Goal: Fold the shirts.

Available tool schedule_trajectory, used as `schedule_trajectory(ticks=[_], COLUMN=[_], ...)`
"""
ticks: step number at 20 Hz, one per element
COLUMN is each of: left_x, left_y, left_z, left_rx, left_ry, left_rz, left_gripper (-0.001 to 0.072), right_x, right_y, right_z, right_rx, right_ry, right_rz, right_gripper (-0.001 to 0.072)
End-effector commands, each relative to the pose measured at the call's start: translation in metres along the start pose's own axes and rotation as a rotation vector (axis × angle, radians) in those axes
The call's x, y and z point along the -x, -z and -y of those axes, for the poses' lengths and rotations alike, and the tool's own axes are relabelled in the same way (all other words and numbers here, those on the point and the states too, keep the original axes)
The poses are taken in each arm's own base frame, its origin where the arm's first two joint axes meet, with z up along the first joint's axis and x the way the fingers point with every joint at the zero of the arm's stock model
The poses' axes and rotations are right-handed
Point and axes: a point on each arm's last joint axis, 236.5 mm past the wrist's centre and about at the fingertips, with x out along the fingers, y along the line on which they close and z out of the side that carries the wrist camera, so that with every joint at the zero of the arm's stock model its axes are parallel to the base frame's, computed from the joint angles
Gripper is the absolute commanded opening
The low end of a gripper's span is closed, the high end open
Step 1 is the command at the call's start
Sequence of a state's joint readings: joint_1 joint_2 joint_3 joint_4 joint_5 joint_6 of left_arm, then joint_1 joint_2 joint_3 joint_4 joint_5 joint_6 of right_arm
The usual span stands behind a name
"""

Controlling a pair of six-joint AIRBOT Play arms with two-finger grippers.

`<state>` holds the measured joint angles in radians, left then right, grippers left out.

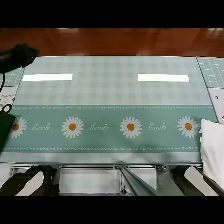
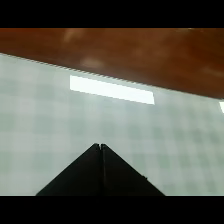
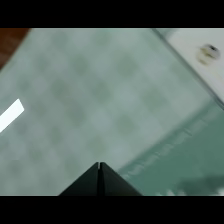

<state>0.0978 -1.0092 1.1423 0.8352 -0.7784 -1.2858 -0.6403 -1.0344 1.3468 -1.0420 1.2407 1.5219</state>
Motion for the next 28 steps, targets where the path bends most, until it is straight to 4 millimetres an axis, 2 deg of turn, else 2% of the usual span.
schedule_trajectory(ticks=[1,2,3,4,5,6,7,11,13,15,17,21,28], left_x=[-0.034,-0.044,-0.052,-0.054,-0.050,-0.044,-0.041,-0.043,-0.043,-0.042,-0.043,-0.056,-0.056], left_y=[0.050,0.071,0.086,0.098,0.111,0.124,0.133,0.162,0.162,0.163,0.166,0.174,0.175], left_z=[0.031,0.024,0.002,-0.025,-0.042,-0.051,-0.054,-0.061,-0.061,-0.053,-0.050,-0.051,-0.052], left_rx=[-0.135,-0.197,-0.262,-0.190,-0.093,-0.047,-0.041,-0.014,-0.012,0.008,0.005,0.012,0.013], left_ry=[0.037,-0.006,-0.087,-0.187,-0.242,-0.258,-0.264,-0.267,-0.267,-0.240,-0.239,-0.244,-0.245], left_rz=[-0.275,-0.345,-0.404,-0.460,-0.517,-0.573,-0.600,-0.665,-0.665,-0.667,-0.673,-0.634,-0.636], left_gripper=[0.0018,0.0018,0.0019,0.0019,0.0019,0.0019,0.0019,0.0019,0.0019,0.0019,0.0018,0.0019,0.0019], right_x=[-0.063,-0.089,-0.111,-0.130,-0.144,-0.152,-0.157,-0.160,-0.154,-0.153,-0.159,-0.164,-0.167], right_y=[0.048,0.085,0.114,0.139,0.159,0.173,0.182,0.186,0.188,0.190,0.194,0.192,0.186], right_z=[-0.168,-0.179,-0.174,-0.157,-0.131,-0.111,-0.099,-0.095,-0.087,-0.081,-0.084,-0.085,-0.089], right_rx=[0.380,0.465,0.556,0.620,0.643,0.632,0.626,0.587,0.593,0.600,0.570,0.549,0.553], right_ry=[-0.203,-0.144,-0.063,0.037,0.154,0.230,0.268,0.293,0.327,0.334,0.288,0.242,0.226], right_rz=[-0.069,-0.178,-0.267,-0.359,-0.457,-0.535,-0.584,-0.598,-0.623,-0.620,-0.552,-0.445,-0.414], right_gripper=[0.0027,0.0027,0.0027,0.0027,0.0027,0.0027,0.0028,0.0028,0.0028,0.0028,0.0028,0.0028,0.0028])
